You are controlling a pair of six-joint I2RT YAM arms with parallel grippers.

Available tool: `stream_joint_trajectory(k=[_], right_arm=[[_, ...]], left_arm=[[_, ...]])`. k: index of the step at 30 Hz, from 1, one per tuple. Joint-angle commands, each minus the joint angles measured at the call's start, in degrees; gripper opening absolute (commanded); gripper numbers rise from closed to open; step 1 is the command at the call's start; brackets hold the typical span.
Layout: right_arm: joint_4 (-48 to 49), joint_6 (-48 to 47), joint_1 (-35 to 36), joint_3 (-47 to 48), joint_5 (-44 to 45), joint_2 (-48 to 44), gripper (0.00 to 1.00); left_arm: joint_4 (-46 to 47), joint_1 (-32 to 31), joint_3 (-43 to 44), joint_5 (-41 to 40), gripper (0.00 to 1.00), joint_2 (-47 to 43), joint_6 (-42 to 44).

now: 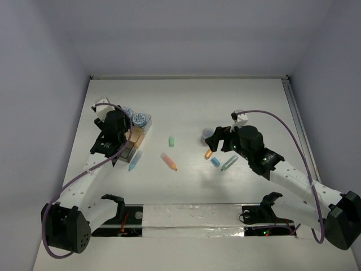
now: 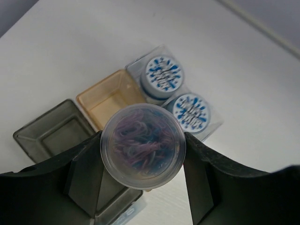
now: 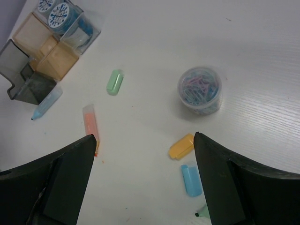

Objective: Sort the stationery into containers
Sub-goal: Place the stationery in the storage box.

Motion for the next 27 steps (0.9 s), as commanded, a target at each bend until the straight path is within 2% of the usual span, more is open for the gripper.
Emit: stream_joint_trajectory(k=[1, 9, 17, 19, 20, 24, 27], right_arm=[[2.4, 0.1, 0.2, -0.2, -2.5, -1.8, 0.90], [0.7, -0.1, 0.2, 0.2, -2.6, -2.8, 0.90], [0.7, -0.1, 0.2, -0.1, -2.4, -3.5, 0.90], [0.7, -0.1, 0.2, -0.1, -2.3, -3.2, 0.90], [0.7, -0.1, 0.2, -0.1, -2.3, -3.2, 0.90], [0.6, -0.2, 0.2, 0.1, -2.1, -2.5, 0.97], [0.3, -0.3, 0.2, 0.2, -1.7, -2.4, 0.97]], left_arm=[[0.9, 1.3, -1.3, -0.7, 0.33, -0.2, -3.3], [1.1, 5.0, 2.1, -4.7, 0.33, 11.2, -1.6], [3.0, 6.2, 5.3, -5.6, 0.33, 17.3, -0.4], [2.9, 6.2, 5.7, -5.6, 0.35, 18.3, -0.2], [3.0, 6.2, 5.8, -5.7, 0.44, 18.6, 0.0], [2.9, 6.2, 6.6, -6.2, 0.67, 20.5, -0.1], [2.8, 6.2, 7.1, -6.6, 0.73, 22.3, -0.3]])
